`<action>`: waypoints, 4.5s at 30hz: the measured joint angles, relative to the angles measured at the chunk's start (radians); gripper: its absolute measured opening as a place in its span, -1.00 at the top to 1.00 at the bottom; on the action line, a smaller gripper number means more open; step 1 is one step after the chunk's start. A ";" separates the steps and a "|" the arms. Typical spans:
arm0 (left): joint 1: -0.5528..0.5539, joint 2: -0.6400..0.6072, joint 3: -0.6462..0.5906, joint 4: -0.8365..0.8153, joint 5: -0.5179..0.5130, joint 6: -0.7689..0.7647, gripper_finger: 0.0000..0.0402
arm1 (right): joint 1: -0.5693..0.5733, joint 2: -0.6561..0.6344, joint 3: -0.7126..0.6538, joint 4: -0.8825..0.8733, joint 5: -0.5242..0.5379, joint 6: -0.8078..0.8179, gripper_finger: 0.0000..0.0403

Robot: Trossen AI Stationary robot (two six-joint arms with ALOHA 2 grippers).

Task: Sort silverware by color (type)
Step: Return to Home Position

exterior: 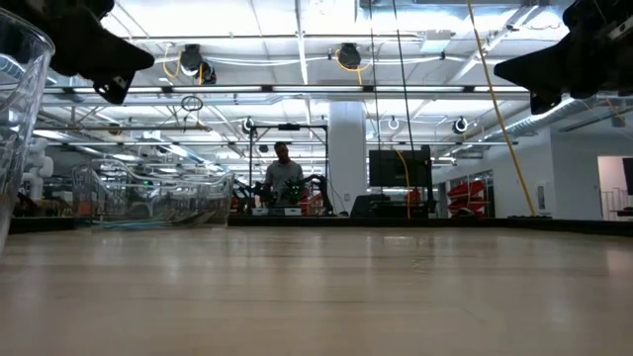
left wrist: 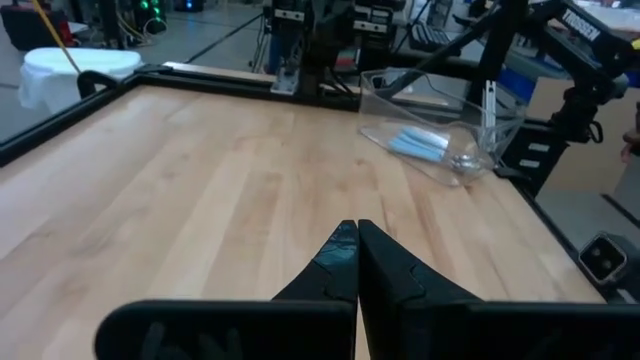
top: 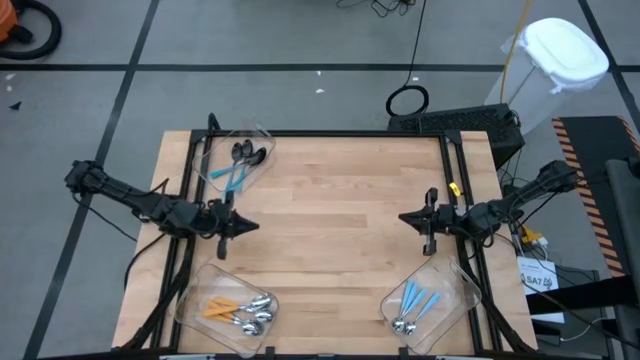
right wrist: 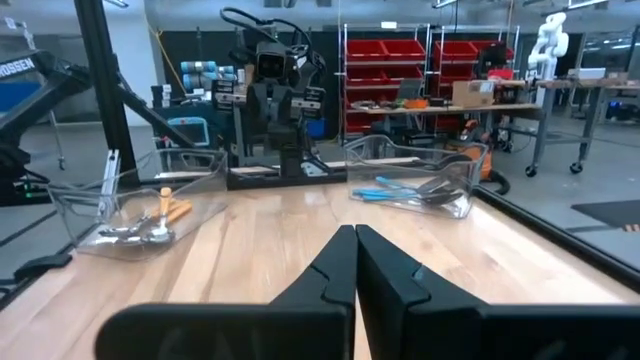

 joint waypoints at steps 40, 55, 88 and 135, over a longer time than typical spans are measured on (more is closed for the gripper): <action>0.036 -0.257 -0.242 0.015 0.003 0.005 1.00 | -0.316 -0.007 -0.002 -0.153 -0.429 0.056 1.00; 0.036 -0.258 -0.242 0.006 0.000 0.011 1.00 | -0.361 -0.253 -0.003 -0.331 -0.446 -0.003 1.00; 0.077 -0.508 -0.239 -0.024 0.119 0.234 1.00 | -0.372 -0.330 -0.002 -0.365 -0.445 -0.130 0.96; 0.275 -0.499 -0.225 -0.075 0.157 0.361 1.00 | -0.371 -0.330 -0.002 -0.363 -0.444 -0.130 0.96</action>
